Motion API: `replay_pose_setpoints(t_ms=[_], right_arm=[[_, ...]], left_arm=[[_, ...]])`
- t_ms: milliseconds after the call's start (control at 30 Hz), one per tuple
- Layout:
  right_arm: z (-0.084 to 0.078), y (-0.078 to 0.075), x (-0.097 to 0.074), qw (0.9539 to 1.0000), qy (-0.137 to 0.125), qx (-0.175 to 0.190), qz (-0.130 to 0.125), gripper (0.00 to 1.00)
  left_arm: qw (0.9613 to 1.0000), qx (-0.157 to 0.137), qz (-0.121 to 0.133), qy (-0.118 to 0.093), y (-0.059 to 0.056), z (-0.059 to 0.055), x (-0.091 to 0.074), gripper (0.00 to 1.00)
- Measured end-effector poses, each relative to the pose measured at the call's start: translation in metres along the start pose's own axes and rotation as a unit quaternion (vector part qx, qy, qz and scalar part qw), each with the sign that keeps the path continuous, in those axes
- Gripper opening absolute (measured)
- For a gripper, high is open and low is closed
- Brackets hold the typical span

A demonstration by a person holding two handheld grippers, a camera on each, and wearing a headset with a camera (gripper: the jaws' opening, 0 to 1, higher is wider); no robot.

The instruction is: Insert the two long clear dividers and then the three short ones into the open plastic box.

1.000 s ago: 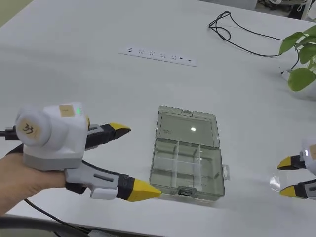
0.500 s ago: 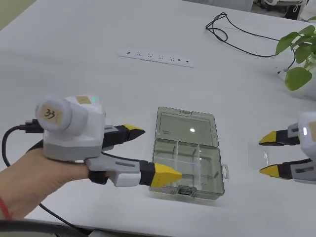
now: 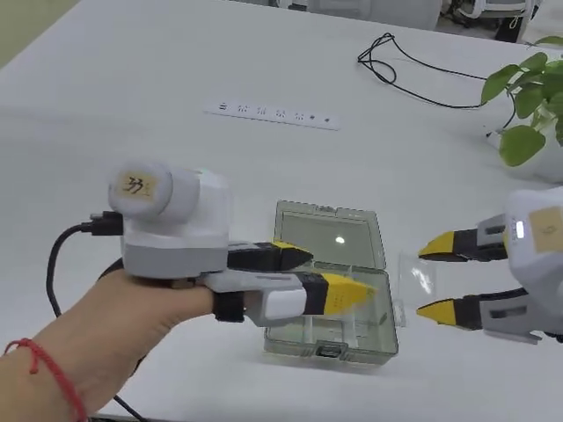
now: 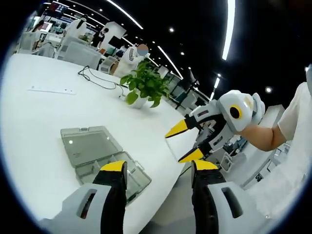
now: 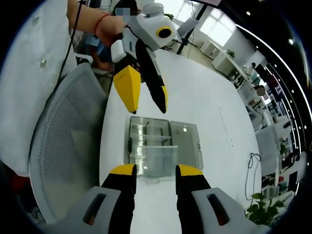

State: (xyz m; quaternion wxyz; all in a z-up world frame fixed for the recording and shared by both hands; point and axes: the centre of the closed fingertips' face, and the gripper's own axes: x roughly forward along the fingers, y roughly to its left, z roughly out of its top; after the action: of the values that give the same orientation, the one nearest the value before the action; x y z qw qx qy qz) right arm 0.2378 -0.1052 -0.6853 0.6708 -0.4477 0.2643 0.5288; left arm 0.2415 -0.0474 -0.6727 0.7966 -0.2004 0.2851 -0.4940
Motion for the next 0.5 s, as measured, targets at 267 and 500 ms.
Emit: replay_pose_setpoints(t_ms=[267, 500], right_arm=[[0.018, 0.004, -0.001, 0.9999, -0.01, -0.011, -0.004, 0.33], [0.028, 0.008, -0.001, 0.9997, -0.012, -0.023, -0.004, 0.33]], left_arm=[[0.9992, -0.03, -0.023, 0.008, -0.018, -0.005, 0.018, 0.4], [0.9976, -0.058, -0.038, 0.002, -0.024, -0.005, 0.024, 0.27]])
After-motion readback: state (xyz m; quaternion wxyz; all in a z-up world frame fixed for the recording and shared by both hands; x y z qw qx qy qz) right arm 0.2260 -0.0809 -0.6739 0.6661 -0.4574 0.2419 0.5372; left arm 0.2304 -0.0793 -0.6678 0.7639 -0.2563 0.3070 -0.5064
